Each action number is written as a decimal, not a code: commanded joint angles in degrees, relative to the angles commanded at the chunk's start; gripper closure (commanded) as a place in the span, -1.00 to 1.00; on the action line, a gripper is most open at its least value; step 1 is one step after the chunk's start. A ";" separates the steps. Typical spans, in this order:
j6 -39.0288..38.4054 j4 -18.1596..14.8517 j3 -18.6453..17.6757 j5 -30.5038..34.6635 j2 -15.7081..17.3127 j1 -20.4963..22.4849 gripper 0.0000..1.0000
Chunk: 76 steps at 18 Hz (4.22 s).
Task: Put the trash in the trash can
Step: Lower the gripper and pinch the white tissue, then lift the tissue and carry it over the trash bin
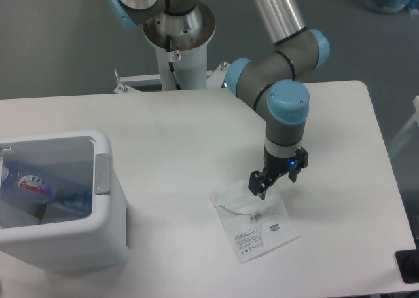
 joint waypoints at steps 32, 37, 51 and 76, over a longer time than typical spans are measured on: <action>-0.09 0.35 2.81 -0.26 -4.84 -1.41 -0.87; -0.26 0.35 2.81 -0.26 -4.75 -1.41 -0.74; -0.17 0.26 1.85 -0.35 -3.78 -1.50 0.35; -0.09 -0.44 14.76 -10.63 20.47 -3.34 1.00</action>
